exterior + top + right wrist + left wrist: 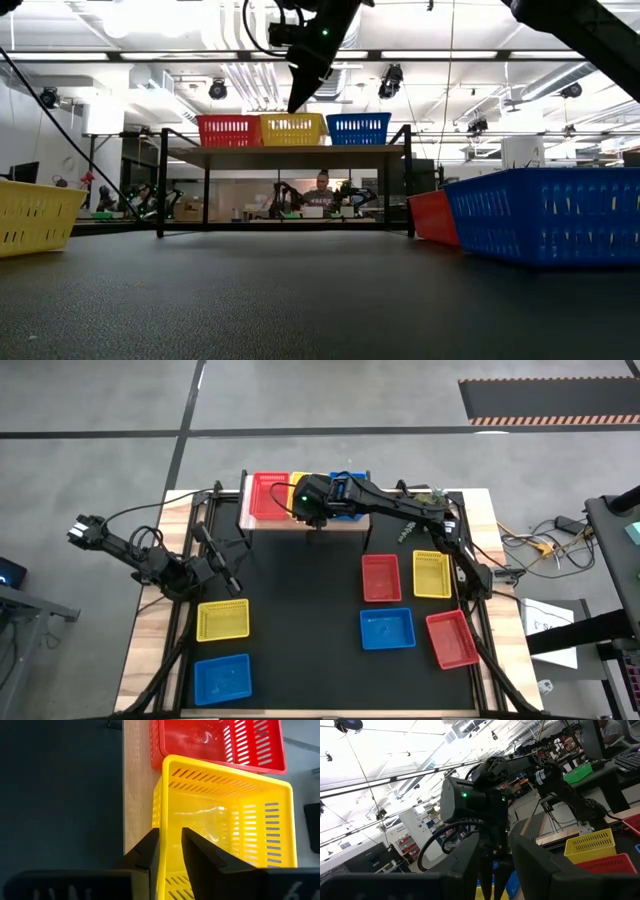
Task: Stack baskets on shelf by color
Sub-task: Put the center yellow bin on the shelf
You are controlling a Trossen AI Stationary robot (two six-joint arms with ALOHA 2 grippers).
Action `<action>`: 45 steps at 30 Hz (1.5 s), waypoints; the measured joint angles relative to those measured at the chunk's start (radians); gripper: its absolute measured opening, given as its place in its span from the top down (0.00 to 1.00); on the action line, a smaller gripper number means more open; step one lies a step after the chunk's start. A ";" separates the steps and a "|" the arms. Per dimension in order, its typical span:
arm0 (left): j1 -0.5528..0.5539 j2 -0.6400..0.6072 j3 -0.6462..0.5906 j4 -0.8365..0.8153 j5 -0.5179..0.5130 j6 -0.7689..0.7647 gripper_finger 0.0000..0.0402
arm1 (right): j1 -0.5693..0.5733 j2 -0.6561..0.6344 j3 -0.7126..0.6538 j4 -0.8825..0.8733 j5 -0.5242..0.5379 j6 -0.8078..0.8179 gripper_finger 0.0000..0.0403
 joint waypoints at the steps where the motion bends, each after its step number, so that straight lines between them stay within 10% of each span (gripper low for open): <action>1: 0.000 0.000 0.000 0.000 0.000 0.000 0.76 | -0.001 0.000 0.000 0.000 0.000 0.002 0.81; 45: 0.000 -0.003 0.000 -0.026 -0.010 0.005 0.76 | -0.003 -0.016 0.013 -0.060 0.009 -0.014 0.78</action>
